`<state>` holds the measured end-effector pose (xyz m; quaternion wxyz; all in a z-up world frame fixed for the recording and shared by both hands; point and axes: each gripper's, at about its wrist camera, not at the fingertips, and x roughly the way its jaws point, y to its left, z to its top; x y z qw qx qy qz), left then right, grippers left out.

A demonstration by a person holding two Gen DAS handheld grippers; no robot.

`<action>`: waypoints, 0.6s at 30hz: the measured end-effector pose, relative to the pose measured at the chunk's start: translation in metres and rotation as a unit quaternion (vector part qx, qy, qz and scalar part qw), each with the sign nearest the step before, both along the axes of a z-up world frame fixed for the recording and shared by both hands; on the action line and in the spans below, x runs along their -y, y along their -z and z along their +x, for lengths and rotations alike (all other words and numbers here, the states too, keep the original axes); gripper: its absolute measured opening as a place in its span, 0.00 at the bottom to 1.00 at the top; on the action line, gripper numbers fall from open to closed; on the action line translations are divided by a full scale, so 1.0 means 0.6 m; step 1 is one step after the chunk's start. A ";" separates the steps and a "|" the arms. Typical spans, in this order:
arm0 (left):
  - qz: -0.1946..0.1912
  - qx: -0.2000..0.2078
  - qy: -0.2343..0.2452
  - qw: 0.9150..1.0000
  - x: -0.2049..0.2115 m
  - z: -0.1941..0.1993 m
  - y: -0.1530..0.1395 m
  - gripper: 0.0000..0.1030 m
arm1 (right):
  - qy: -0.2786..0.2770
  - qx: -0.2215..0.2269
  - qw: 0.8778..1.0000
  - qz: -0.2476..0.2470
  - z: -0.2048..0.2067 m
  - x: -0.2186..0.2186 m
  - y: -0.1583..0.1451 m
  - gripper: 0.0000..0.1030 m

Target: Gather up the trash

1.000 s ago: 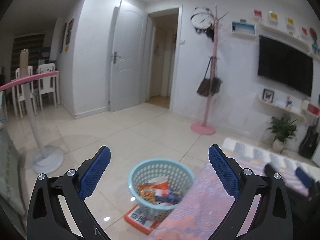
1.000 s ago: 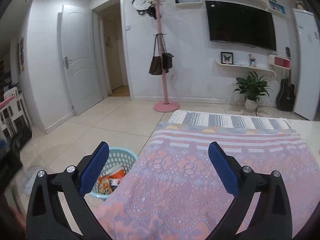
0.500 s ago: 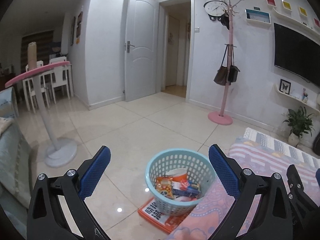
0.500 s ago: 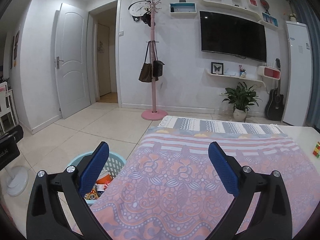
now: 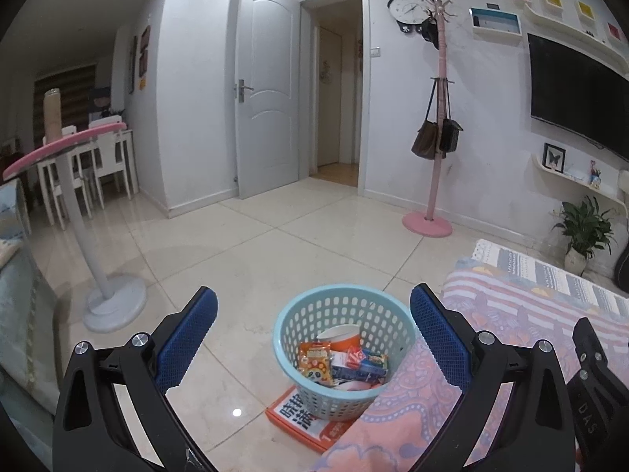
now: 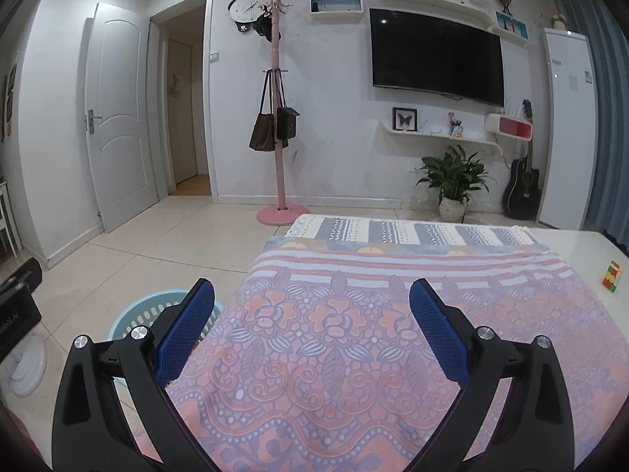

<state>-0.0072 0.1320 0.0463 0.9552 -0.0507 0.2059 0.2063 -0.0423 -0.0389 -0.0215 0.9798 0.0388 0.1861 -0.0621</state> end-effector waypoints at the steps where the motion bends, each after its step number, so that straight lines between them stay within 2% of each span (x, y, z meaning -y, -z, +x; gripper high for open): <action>1: -0.001 -0.002 0.001 1.000 0.000 0.002 0.002 0.93 | -0.003 -0.002 1.000 0.002 0.001 0.001 0.000 0.92; 9: -0.002 -0.002 -0.001 1.000 0.000 0.011 0.025 0.93 | -0.010 -0.012 1.000 -0.002 0.006 -0.008 0.005 0.92; 11: -0.006 -0.013 0.000 1.000 -0.001 0.019 0.034 0.93 | -0.016 -0.012 1.000 -0.001 0.007 -0.009 0.007 0.92; 18: -0.010 -0.007 0.000 1.000 -0.004 0.018 0.037 0.93 | -0.024 -0.009 1.000 -0.003 0.005 -0.012 0.004 0.92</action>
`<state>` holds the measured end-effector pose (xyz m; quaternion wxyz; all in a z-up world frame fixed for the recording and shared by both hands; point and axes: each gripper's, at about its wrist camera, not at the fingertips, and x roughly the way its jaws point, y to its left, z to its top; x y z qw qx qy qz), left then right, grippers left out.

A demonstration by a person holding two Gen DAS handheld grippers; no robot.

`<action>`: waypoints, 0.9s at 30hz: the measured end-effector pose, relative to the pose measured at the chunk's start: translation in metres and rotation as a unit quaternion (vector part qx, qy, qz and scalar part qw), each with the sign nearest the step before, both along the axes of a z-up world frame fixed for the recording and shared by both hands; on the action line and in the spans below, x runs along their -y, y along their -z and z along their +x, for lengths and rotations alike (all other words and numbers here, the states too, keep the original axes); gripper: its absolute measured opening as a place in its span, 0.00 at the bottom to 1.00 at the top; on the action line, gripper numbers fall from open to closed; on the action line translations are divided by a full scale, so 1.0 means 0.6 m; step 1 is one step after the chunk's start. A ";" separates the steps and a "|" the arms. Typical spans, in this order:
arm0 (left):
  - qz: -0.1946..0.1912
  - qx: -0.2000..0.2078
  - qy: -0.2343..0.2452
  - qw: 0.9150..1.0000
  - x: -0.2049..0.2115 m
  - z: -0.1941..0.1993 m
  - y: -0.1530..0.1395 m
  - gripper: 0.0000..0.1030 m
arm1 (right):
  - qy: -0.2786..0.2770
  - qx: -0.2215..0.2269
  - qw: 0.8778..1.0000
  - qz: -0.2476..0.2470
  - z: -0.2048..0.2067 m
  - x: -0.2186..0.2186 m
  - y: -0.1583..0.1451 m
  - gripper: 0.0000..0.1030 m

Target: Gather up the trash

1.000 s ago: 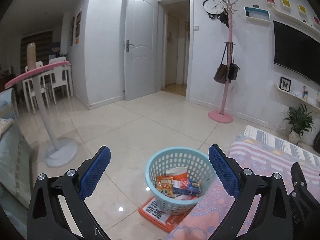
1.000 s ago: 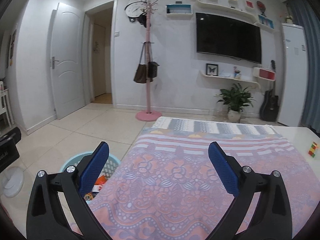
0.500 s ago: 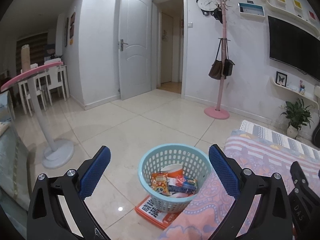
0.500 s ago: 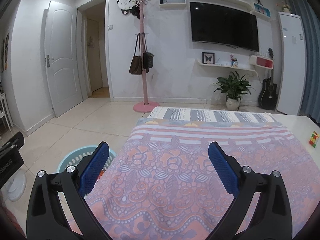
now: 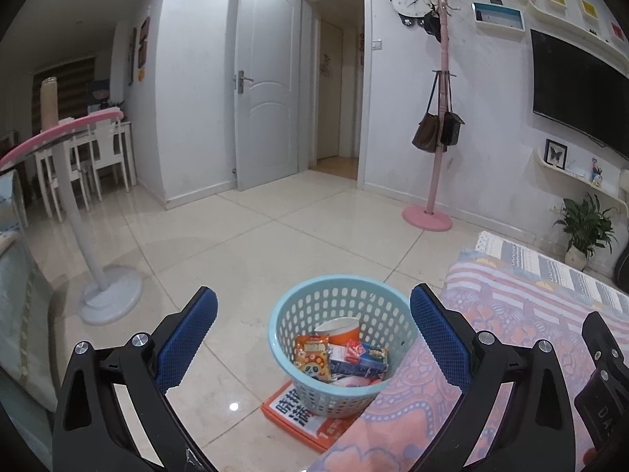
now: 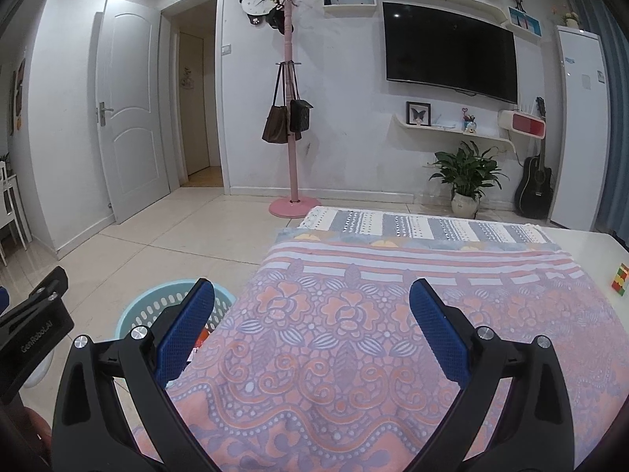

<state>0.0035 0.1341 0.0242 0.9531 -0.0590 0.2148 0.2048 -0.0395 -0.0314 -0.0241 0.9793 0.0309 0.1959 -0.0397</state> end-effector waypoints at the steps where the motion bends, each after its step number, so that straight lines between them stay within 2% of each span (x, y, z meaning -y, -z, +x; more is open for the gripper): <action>1: 0.000 0.000 0.000 1.000 0.000 0.000 0.000 0.93 | -0.001 0.002 1.000 -0.001 -0.001 -0.001 0.000 0.92; 12: -0.007 -0.002 -0.005 1.000 -0.002 0.004 0.000 0.93 | -0.005 0.000 1.000 0.000 -0.001 -0.005 0.002 0.92; 27: 0.002 -0.008 0.003 1.000 0.006 0.007 0.005 0.93 | -0.010 -0.003 1.000 0.002 -0.001 -0.005 0.000 0.92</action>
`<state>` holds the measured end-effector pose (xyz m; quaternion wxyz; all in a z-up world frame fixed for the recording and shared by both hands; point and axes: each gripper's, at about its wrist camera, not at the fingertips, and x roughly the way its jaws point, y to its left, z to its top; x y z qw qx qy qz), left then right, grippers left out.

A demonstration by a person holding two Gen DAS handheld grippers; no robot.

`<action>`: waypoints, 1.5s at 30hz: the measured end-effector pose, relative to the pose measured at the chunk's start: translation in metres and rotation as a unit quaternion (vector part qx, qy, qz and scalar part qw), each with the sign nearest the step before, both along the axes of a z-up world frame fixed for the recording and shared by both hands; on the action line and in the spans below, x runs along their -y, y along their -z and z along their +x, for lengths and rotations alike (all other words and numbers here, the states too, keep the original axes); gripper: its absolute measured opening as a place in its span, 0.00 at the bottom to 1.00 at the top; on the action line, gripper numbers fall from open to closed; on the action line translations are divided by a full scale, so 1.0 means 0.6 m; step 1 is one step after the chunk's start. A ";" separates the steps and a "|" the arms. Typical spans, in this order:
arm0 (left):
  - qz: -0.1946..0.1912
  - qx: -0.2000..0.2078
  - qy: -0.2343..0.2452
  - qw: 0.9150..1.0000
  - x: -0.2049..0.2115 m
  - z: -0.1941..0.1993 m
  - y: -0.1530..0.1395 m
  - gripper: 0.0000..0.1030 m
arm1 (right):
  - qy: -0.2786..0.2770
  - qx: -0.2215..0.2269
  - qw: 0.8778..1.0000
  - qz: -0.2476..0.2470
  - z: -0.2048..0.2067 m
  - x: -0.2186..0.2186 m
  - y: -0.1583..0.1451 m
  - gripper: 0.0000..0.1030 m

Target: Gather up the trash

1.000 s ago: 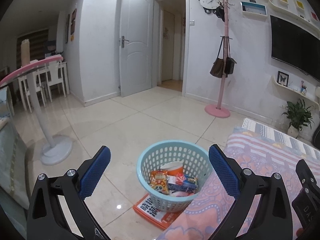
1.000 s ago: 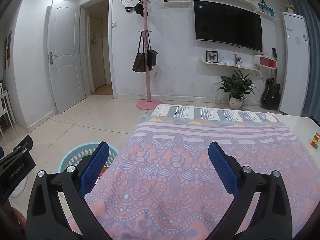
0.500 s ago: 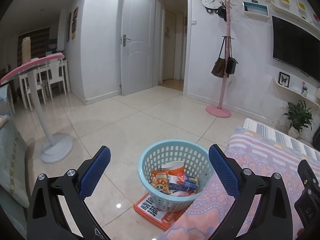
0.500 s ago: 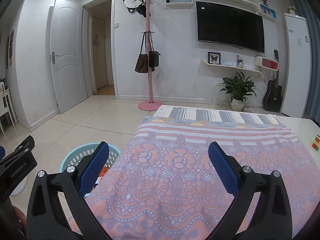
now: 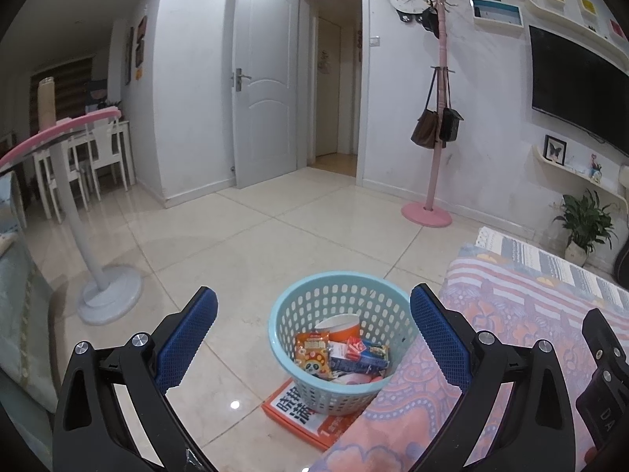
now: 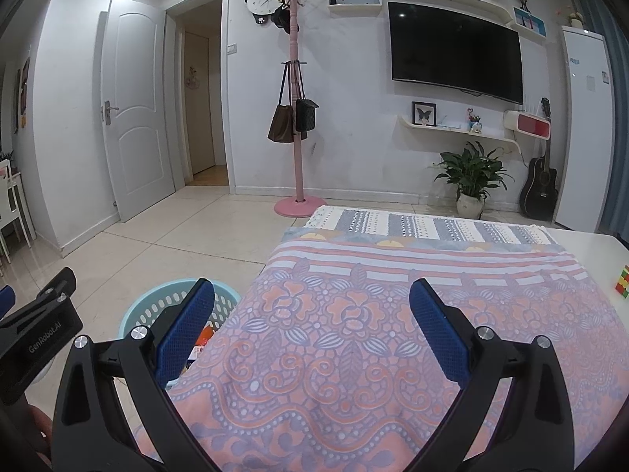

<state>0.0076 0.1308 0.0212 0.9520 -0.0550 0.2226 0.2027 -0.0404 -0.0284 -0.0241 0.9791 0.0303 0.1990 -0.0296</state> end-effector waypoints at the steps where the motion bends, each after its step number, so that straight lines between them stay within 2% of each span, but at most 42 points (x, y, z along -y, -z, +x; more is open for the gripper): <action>1: 0.001 -0.001 0.001 1.000 0.001 0.000 0.000 0.93 | 0.000 -0.001 1.000 0.001 0.001 0.000 0.000 0.92; 17: 0.003 -0.003 0.006 1.000 0.004 -0.001 0.005 0.93 | -0.003 -0.008 1.000 0.012 0.005 0.005 0.002 0.92; 38: -0.014 -0.013 -0.001 1.000 0.001 0.000 0.010 0.93 | -0.002 -0.017 1.000 0.020 0.009 0.013 0.007 0.92; 45: -0.001 -0.010 -0.010 1.000 0.007 -0.001 0.007 0.93 | -0.004 -0.018 1.000 0.021 0.010 0.014 0.007 0.92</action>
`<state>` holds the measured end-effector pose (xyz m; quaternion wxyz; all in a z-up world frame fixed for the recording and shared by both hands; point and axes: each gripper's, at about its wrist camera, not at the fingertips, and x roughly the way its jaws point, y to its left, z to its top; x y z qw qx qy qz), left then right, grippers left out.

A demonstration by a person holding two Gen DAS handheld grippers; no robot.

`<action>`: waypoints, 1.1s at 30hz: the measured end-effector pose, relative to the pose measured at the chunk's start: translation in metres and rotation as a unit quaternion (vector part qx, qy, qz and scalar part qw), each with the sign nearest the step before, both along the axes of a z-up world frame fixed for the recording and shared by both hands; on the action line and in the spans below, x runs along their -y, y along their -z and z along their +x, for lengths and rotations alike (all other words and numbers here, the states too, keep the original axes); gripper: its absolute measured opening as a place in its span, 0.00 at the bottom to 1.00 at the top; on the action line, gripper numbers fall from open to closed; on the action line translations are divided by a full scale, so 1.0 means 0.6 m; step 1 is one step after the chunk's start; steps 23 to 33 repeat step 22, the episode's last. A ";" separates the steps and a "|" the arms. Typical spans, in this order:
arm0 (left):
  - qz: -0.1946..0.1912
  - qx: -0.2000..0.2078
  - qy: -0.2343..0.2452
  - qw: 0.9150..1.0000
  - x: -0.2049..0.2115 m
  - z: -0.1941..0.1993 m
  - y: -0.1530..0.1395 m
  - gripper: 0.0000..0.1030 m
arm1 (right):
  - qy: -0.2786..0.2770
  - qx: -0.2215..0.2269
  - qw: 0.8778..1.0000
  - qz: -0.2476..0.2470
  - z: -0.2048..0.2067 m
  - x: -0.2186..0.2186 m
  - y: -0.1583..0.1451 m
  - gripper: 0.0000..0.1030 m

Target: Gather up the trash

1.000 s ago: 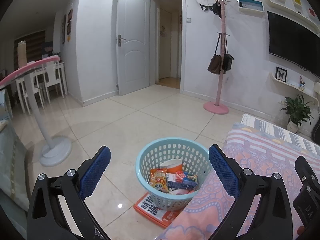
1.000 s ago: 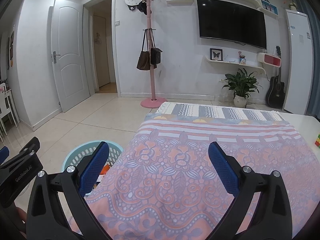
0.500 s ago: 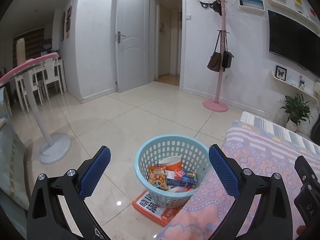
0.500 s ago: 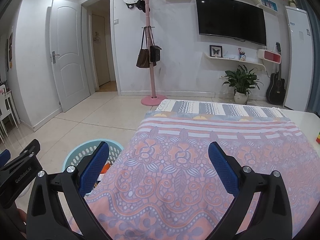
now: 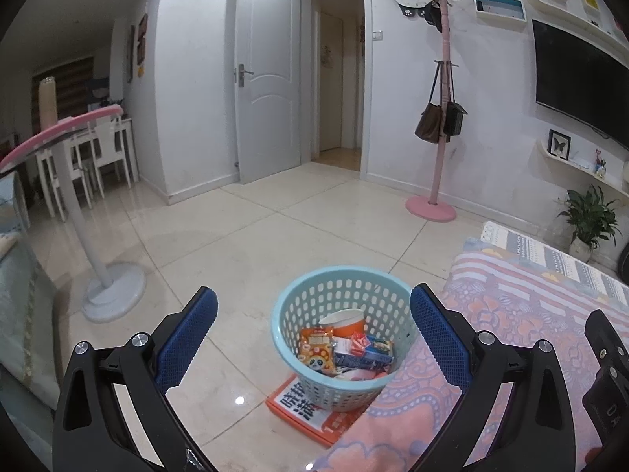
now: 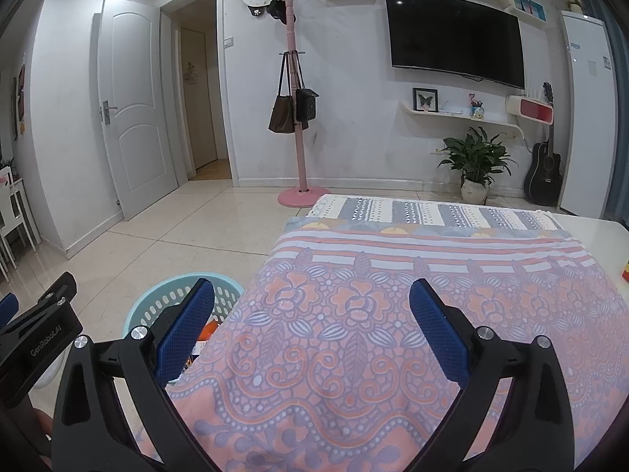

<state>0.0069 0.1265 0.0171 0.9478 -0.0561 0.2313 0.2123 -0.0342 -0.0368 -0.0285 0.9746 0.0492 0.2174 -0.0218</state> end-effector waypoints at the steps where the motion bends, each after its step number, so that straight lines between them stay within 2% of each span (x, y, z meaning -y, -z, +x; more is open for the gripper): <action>1: 0.000 0.000 -0.001 1.000 0.000 0.001 0.000 0.93 | 0.000 0.000 1.000 0.000 0.000 0.000 0.000 0.92; 8: 0.024 0.018 -0.036 0.999 -0.001 -0.009 -0.011 0.93 | 0.000 -0.001 1.000 0.002 0.002 0.001 0.001 0.92; 12: 0.039 0.012 -0.040 0.998 0.005 -0.006 -0.012 0.91 | -0.001 -0.002 1.000 0.003 0.002 0.002 0.001 0.92; 18: 0.007 0.009 -0.020 1.000 -0.001 -0.003 -0.010 0.93 | 0.000 -0.002 1.000 0.003 0.002 0.002 0.001 0.92; 33: 0.013 0.012 -0.021 1.000 0.001 -0.005 -0.010 0.93 | -0.001 -0.004 1.000 0.007 0.005 0.002 0.005 0.92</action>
